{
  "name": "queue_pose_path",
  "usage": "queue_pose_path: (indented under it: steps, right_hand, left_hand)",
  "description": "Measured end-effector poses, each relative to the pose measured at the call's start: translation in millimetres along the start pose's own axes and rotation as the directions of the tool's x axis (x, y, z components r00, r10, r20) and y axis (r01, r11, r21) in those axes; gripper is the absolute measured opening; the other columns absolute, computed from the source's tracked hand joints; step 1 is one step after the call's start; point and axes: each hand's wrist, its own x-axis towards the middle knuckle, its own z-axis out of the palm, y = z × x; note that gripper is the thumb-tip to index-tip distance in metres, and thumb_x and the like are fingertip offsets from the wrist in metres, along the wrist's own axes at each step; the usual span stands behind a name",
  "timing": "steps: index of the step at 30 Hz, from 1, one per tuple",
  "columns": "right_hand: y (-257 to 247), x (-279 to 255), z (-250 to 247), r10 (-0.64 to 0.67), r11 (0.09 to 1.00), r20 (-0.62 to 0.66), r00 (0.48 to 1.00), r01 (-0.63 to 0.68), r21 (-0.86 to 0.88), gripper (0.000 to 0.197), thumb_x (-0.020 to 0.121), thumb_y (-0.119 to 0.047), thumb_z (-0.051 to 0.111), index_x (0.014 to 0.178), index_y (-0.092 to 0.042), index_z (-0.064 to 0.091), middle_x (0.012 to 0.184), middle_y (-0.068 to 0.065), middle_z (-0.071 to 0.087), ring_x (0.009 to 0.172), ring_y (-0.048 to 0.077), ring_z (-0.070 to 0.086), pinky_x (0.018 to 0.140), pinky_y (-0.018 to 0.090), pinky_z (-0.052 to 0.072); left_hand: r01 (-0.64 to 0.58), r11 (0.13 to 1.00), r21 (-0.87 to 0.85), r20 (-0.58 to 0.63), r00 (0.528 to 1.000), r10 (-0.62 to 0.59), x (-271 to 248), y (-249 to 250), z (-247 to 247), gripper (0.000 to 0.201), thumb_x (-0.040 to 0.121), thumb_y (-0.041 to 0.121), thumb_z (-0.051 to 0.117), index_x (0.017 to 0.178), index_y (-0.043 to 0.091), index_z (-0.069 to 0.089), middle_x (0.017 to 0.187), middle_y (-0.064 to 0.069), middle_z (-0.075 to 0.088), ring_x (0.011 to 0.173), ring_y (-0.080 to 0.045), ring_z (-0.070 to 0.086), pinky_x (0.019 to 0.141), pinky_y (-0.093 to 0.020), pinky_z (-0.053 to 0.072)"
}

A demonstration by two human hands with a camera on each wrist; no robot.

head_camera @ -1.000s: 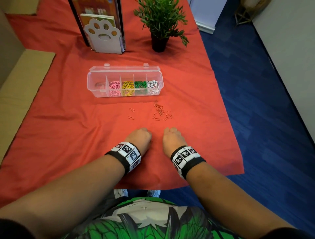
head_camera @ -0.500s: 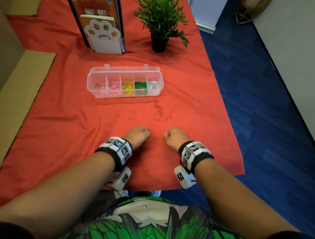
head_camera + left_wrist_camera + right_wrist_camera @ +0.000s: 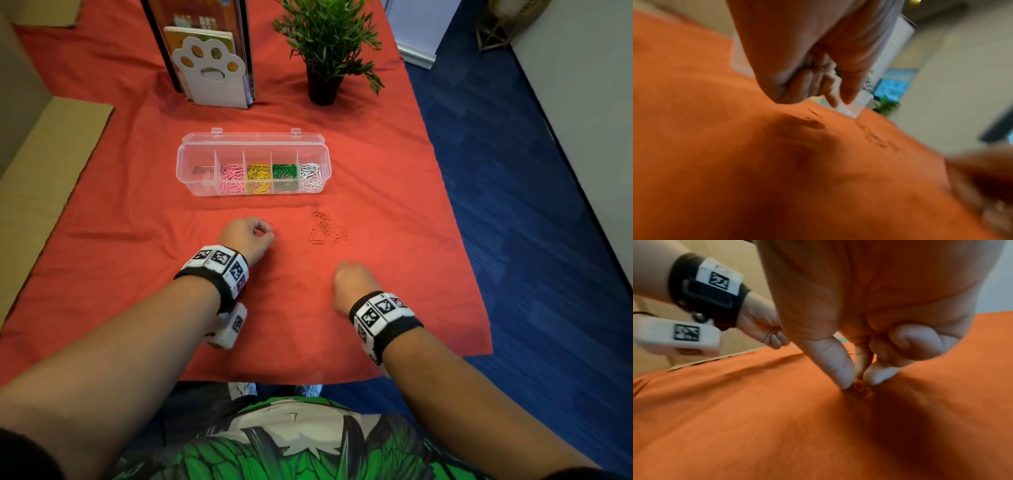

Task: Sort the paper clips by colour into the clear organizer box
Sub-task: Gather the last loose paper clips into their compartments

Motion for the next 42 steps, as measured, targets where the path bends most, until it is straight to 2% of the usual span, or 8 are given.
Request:
queue_pose_path:
  steps: [9,13,16,20,26,32,37,42]
  right_hand:
    - [0,13,-28,-0.041,0.878,0.139,0.989,-0.031,0.478,0.016,0.091,-0.011,0.045,0.091,-0.007,0.061,0.09,0.013,0.062,0.083,0.026,0.061,0.071,0.027,0.05]
    - [10,23,-52,-0.016,-0.072,0.263,0.965,-0.263,0.962,0.027,0.083,0.002,0.033,0.065,-0.01,0.047,0.061,0.006,0.041,0.049,0.016,0.04,0.037,0.015,0.036]
    - [13,33,-62,-0.044,-0.301,0.225,0.973,-0.228,0.926,0.024,0.083,0.001,0.033,0.068,-0.009,0.049,0.064,0.006,0.045,0.048,0.014,0.044,0.038,0.016,0.04]
    - [8,64,-64,0.097,0.209,0.104,0.99,-0.122,0.97,0.022,0.08,0.003,0.051,0.072,-0.017,0.051,0.063,0.002,0.048,0.049,0.011,0.043,0.043,0.021,0.032]
    - [-6,96,-53,0.159,0.875,-0.118,0.98,-0.084,0.477,0.041,0.077,-0.035,0.064,0.113,-0.019,0.052,0.121,0.013,0.048,0.114,0.03,0.05,0.102,0.033,0.041]
    - [-25,92,-42,0.03,0.968,-0.234,0.972,0.03,0.25,0.041,0.085,-0.027,0.059,0.118,-0.008,0.045,0.124,0.018,0.044,0.115,0.037,0.048,0.097,0.039,0.042]
    - [-21,90,-45,-0.033,0.92,-0.199,0.979,0.108,0.377,0.02,0.088,-0.013,0.053,0.106,-0.004,0.054,0.114,0.008,0.058,0.107,0.022,0.056,0.091,0.029,0.042]
    - [-1,84,-50,0.054,0.701,-0.145,0.988,0.066,0.71,0.027,0.085,-0.013,0.06,0.065,-0.022,0.044,0.059,-0.003,0.051,0.054,0.014,0.053,0.052,0.018,0.04]
  left_hand:
    - [-0.178,0.877,0.447,0.063,0.984,0.167,2,-11,4,0.019,0.088,0.018,0.052,0.096,0.006,0.064,0.108,-0.021,0.059,0.099,-0.038,0.057,0.086,-0.04,0.046]
    - [-0.087,0.951,0.296,0.026,0.996,0.083,4,-7,4,0.026,0.091,0.017,0.045,0.094,-0.002,0.062,0.097,-0.026,0.062,0.091,-0.04,0.058,0.08,-0.04,0.044]
    - [0.199,0.939,-0.281,0.234,0.963,-0.134,0,3,-7,0.021,0.085,0.01,0.04,0.068,0.007,0.052,0.064,-0.012,0.048,0.054,-0.025,0.046,0.053,-0.028,0.038]
    - [0.528,0.355,-0.771,0.516,0.846,-0.137,-8,6,-20,0.011,0.053,0.021,0.038,0.058,0.014,0.045,0.054,-0.003,0.049,0.042,-0.014,0.04,0.046,-0.016,0.031]
    - [0.478,0.376,-0.794,0.43,0.878,-0.209,5,9,-23,0.015,0.072,0.017,0.041,0.063,0.014,0.052,0.05,0.003,0.053,0.041,-0.009,0.045,0.044,-0.014,0.038]
    - [0.042,0.97,-0.239,0.02,0.999,-0.039,24,6,-13,0.027,0.089,0.031,0.054,0.065,0.018,0.059,0.082,-0.001,0.062,0.077,-0.022,0.059,0.064,-0.025,0.039]
    - [-0.176,0.949,0.26,-0.004,0.983,0.183,31,0,-4,0.032,0.085,0.025,0.061,0.116,0.016,0.064,0.114,-0.015,0.065,0.107,-0.032,0.059,0.089,-0.03,0.044]
    - [-0.2,0.9,0.389,0.014,0.977,0.211,36,-6,3,0.024,0.084,0.019,0.061,0.105,0.008,0.066,0.107,-0.019,0.06,0.1,-0.037,0.058,0.088,-0.041,0.048]
